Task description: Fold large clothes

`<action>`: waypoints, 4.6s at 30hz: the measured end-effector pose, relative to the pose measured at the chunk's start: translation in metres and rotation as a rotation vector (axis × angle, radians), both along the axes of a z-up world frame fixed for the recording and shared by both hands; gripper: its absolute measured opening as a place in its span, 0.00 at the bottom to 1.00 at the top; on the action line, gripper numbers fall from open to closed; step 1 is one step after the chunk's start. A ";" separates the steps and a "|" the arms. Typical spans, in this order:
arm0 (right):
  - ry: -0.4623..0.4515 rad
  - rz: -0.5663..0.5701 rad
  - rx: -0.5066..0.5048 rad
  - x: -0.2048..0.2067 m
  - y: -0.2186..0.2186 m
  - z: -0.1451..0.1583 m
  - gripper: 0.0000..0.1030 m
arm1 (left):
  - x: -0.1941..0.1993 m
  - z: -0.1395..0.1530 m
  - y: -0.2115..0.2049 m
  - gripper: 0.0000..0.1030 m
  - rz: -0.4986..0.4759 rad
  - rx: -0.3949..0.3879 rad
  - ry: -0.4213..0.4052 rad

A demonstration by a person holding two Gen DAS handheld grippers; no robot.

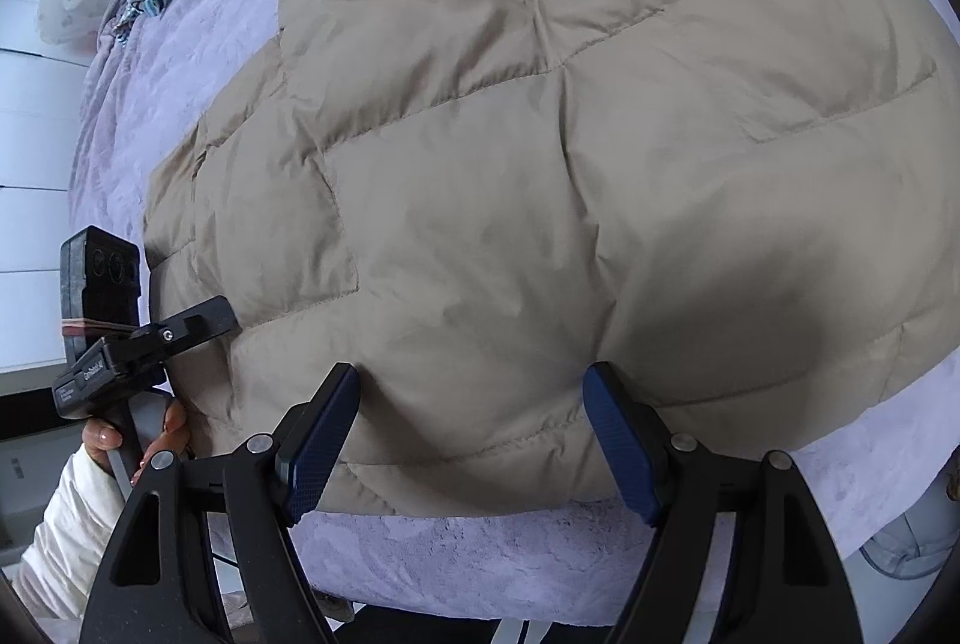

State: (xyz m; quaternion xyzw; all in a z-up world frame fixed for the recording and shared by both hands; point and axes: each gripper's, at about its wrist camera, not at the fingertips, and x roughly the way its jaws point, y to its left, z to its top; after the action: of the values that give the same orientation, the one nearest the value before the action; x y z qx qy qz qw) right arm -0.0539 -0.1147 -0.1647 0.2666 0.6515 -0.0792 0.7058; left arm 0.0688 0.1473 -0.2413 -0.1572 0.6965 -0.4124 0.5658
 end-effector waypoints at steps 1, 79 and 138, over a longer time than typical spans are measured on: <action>-0.001 0.004 0.007 0.000 -0.001 0.002 0.77 | 0.002 0.004 -0.001 0.33 0.008 -0.014 0.001; -0.311 0.024 0.064 -0.072 -0.198 0.080 0.24 | 0.003 0.126 -0.322 0.84 0.217 0.447 -0.561; -0.189 -0.025 -0.069 -0.113 -0.240 0.052 0.41 | -0.129 0.121 -0.259 0.87 0.160 0.511 -0.441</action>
State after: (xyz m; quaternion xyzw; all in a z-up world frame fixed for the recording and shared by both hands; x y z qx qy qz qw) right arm -0.1665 -0.3547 -0.1125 0.2564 0.5756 -0.0849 0.7719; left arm -0.0606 -0.1112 -0.1199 0.0285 0.6239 -0.2029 0.7542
